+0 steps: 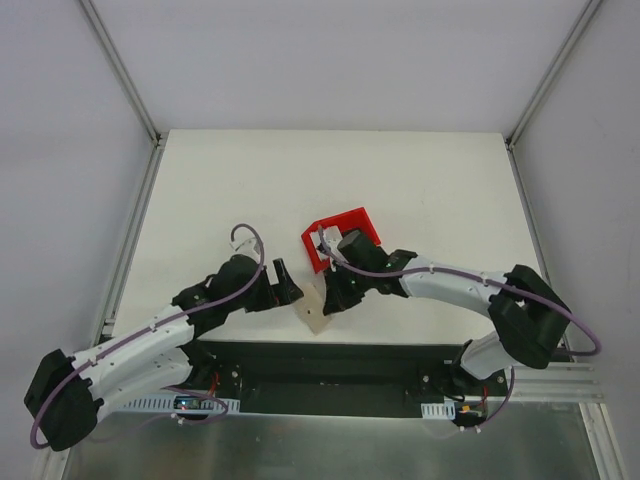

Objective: Put the credit cards into the card holder
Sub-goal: Pick up the card holder from the corner of the board.

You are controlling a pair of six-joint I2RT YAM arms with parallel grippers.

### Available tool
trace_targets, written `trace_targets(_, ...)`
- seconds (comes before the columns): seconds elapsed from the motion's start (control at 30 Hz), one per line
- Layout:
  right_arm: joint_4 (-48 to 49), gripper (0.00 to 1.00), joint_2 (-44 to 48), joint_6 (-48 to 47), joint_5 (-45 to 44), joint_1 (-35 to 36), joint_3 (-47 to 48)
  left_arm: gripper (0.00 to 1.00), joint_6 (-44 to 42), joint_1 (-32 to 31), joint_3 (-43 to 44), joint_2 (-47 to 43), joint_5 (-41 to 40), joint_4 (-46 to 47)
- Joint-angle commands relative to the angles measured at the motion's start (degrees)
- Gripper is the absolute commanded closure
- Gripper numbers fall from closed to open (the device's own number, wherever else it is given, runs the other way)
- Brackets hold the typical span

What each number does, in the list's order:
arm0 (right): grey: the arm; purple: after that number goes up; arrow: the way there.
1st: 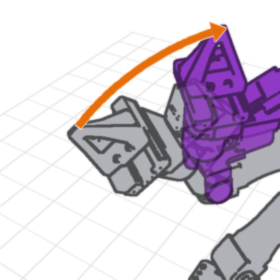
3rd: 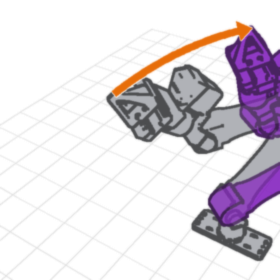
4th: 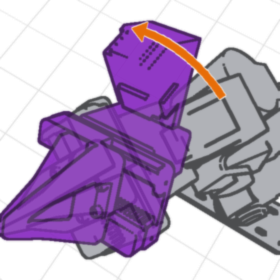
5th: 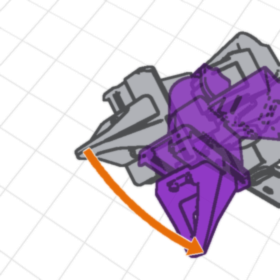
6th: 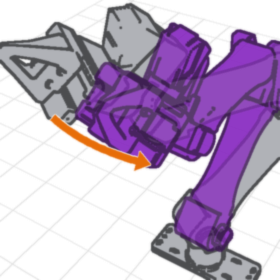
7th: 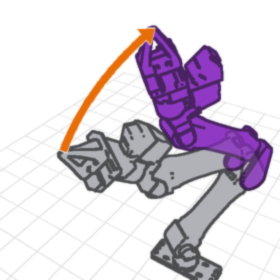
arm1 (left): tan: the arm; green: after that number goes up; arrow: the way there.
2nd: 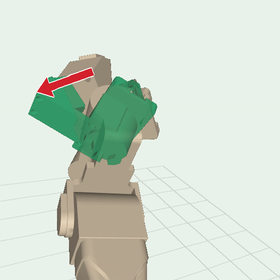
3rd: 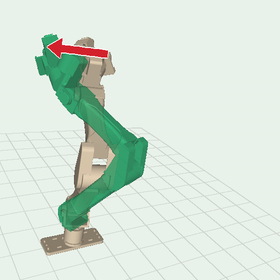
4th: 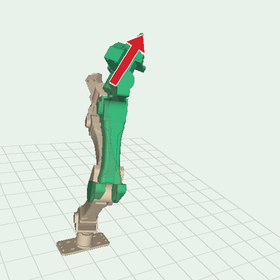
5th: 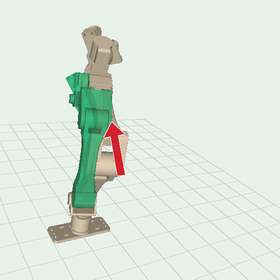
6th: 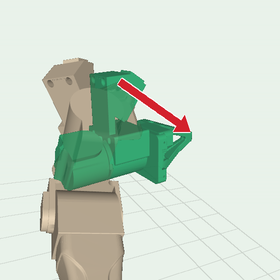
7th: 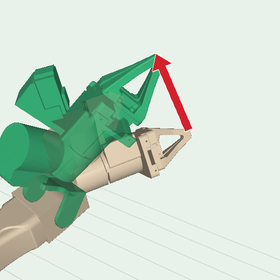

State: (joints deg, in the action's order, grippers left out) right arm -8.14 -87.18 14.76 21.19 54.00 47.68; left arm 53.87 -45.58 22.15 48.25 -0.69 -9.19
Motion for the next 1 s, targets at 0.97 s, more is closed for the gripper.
trace_targets(0.97, -40.4, 1.0, 2.9, -60.8, 23.1, -5.8, 24.0, 0.31, -36.7, 10.8, 17.4, 20.3, 63.4, 13.5)
